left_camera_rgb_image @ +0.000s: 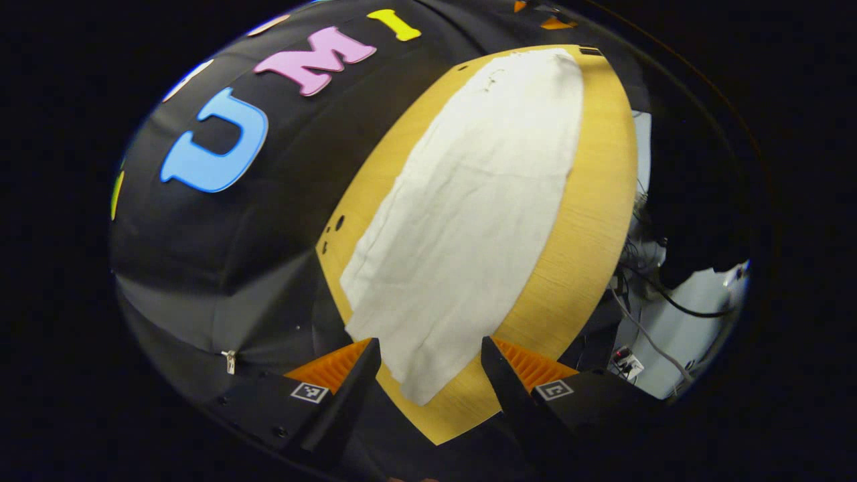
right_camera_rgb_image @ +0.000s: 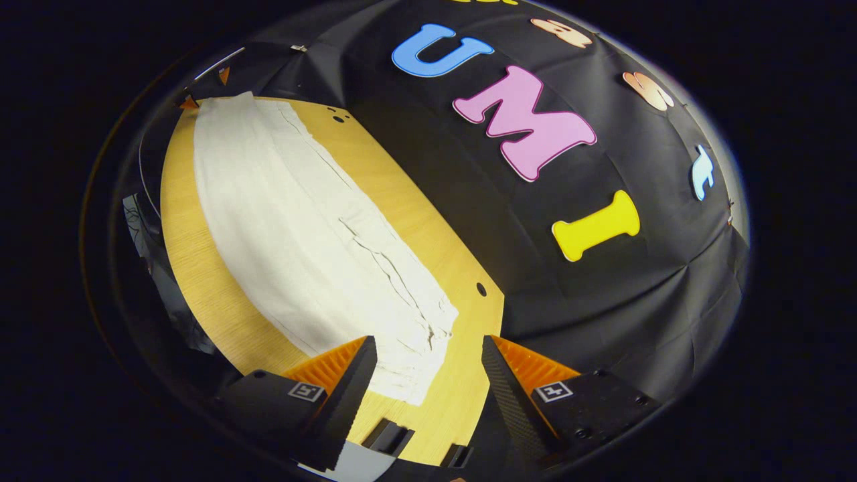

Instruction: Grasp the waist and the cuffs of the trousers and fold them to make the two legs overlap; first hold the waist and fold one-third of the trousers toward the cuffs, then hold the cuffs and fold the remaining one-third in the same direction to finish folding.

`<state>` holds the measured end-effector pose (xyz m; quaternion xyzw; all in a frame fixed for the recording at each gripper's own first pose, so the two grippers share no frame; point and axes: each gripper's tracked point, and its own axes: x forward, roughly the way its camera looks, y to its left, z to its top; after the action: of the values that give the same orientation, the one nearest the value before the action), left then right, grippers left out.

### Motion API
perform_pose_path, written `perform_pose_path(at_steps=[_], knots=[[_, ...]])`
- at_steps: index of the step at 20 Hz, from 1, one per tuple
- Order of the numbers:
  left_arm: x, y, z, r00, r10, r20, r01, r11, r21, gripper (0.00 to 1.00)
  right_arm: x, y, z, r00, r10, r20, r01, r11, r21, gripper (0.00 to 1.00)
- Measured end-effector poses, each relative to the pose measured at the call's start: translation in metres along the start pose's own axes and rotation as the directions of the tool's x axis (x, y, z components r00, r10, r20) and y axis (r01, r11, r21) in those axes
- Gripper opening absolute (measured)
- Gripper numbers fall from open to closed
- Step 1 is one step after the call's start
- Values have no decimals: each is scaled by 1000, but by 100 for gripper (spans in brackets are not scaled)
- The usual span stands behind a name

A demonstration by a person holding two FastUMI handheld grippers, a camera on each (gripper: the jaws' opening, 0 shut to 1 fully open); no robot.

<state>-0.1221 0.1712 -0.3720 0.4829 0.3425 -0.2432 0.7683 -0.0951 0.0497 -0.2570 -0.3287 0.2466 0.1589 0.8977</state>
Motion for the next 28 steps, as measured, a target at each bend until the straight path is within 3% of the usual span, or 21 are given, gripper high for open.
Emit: perform_pose_path(at_steps=[4,10,13,16,17,18,20,22,28], knots=[[28,3,-14,997,-25,-75,35,990,139,96,-3,-5,-4,1000,-12,-14,12,999,32,97],[70,35,4,994,-26,-106,59,944,325,92,5,-10,-17,999,-5,-33,6,999,37,97],[88,49,14,993,-7,-119,47,941,336,90,10,-13,-24,999,8,-44,-6,999,33,98],[108,50,10,985,-1,-175,65,932,357,71,16,-17,-31,999,15,-49,-13,999,34,98],[111,49,8,981,9,-192,64,927,370,50,18,-19,-32,999,18,-49,-17,999,34,98],[112,51,8,979,23,-201,57,922,383,35,20,-20,-32,998,22,-50,-21,999,32,98],[113,46,8,977,12,-213,69,927,369,14,22,-16,-35,998,35,-50,-35,999,18,97],[113,45,9,975,4,-222,74,938,340,6,23,-8,-40,997,60,-55,-62,998,-28,97],[114,43,10,973,-5,-230,84,939,335,5,39,41,-63,978,195,-78,-207,955,-214,96]])
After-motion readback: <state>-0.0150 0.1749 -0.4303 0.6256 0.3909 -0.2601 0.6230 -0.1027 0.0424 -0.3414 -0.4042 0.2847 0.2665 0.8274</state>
